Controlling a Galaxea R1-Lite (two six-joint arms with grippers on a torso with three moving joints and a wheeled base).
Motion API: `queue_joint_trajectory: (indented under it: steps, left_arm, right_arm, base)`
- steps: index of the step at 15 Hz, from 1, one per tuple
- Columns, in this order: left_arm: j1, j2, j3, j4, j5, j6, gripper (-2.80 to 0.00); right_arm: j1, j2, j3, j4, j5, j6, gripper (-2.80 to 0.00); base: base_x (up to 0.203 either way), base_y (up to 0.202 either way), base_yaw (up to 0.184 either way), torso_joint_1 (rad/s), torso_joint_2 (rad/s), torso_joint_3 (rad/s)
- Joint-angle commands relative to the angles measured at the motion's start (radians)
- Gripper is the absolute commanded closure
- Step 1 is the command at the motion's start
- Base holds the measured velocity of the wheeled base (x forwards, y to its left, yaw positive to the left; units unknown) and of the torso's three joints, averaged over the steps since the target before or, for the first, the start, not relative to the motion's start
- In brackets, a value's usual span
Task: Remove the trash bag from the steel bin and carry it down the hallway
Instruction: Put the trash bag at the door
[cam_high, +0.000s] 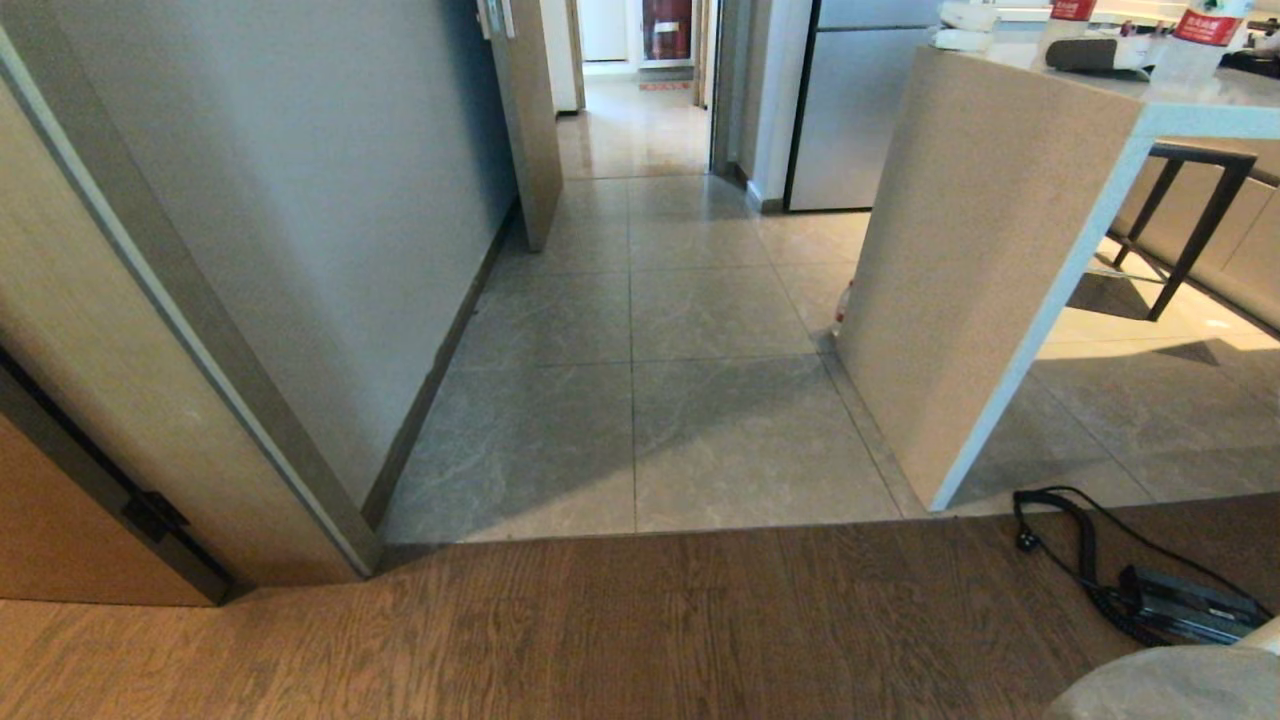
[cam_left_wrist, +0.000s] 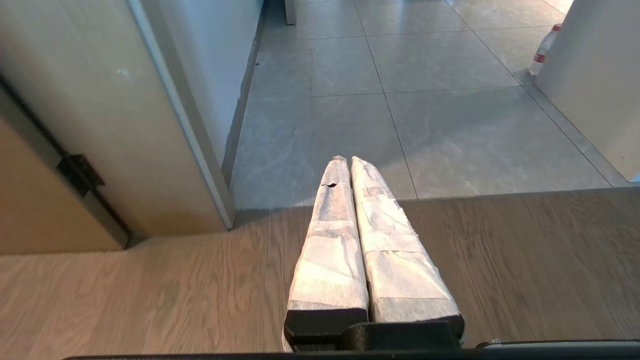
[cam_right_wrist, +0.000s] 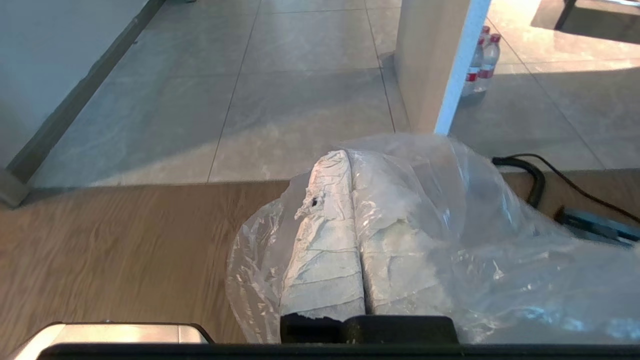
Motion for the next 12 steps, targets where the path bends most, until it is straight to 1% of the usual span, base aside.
queue_joint_trajectory:
  steps: [1,12]
  left_arm:
    - [0.000,0.000,0.011,-0.001,0.001,0.000,0.00]
    - [0.000,0.000,0.011,-0.001,0.001,-0.001,0.00]
  right_arm:
    - [0.000,0.001,0.000,0.000,0.000,0.000,0.00]
    - [0.000,0.001,0.000,0.000,0.000,0.000,0.00]
  base:
    - [0.190,0.000,0.001,0.003,0.00,-0.002]
    - [0.190,0.000,0.001,0.002,0.00,0.003]
